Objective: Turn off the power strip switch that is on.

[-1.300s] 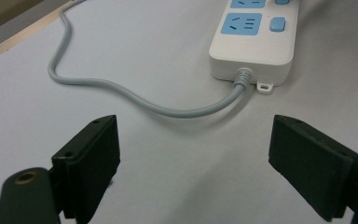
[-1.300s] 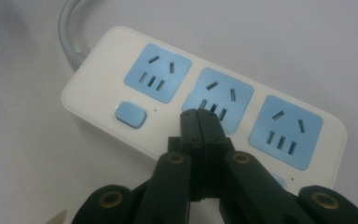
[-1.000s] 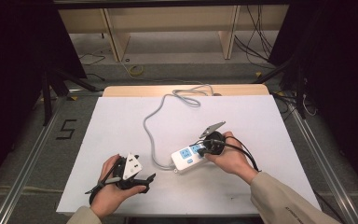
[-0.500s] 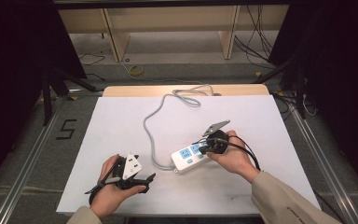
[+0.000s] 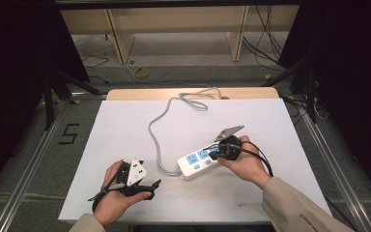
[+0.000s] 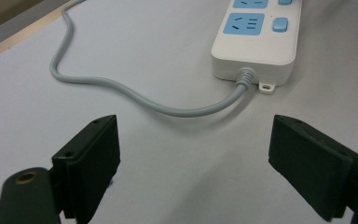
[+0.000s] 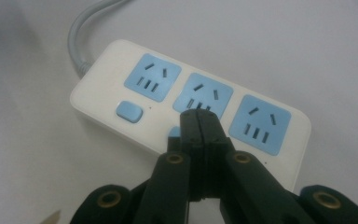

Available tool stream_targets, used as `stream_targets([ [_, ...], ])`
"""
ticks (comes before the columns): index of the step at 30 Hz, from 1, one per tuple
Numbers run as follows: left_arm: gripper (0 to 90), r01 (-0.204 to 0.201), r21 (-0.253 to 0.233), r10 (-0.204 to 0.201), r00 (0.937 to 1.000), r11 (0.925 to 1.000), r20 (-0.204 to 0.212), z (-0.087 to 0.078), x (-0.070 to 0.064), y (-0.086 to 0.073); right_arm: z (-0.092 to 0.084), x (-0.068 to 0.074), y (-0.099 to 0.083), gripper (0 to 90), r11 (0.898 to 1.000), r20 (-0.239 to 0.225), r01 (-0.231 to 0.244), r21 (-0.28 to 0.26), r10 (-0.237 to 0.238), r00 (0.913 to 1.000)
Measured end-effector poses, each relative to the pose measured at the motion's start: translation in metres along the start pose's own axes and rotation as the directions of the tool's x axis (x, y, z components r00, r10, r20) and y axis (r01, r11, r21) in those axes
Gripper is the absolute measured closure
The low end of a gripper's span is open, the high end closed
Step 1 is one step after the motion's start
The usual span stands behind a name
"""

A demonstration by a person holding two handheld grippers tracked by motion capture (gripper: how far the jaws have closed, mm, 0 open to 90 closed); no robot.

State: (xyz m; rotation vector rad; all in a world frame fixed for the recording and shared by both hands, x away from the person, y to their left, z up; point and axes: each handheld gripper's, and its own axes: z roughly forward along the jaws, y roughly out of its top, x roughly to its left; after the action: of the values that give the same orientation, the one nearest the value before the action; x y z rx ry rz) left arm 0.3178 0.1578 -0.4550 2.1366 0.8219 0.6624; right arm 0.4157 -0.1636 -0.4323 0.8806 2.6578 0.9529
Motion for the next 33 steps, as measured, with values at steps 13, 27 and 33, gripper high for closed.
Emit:
stream_targets([
  [13, 16.1, 0.004, -0.001, -0.004, 1.0000, 1.0000, -0.003, 0.000, 0.000, 0.000, -0.012, -0.003, -0.008, 88.4, 1.000, 0.009, -0.014, -0.020, 0.014, 0.9999],
  [27, 16.2, 0.004, 0.001, -0.004, 1.0000, 1.0000, -0.004, 0.000, 0.000, 0.000, -0.024, -0.007, -0.018, 82.0, 0.999, 0.021, -0.023, -0.049, 0.024, 0.9995],
  [33, 16.2, 0.005, 0.002, -0.005, 1.0000, 1.0000, -0.004, 0.000, 0.000, 0.000, -0.032, -0.010, -0.024, 77.9, 0.997, 0.030, -0.033, -0.071, 0.035, 0.9989],
])
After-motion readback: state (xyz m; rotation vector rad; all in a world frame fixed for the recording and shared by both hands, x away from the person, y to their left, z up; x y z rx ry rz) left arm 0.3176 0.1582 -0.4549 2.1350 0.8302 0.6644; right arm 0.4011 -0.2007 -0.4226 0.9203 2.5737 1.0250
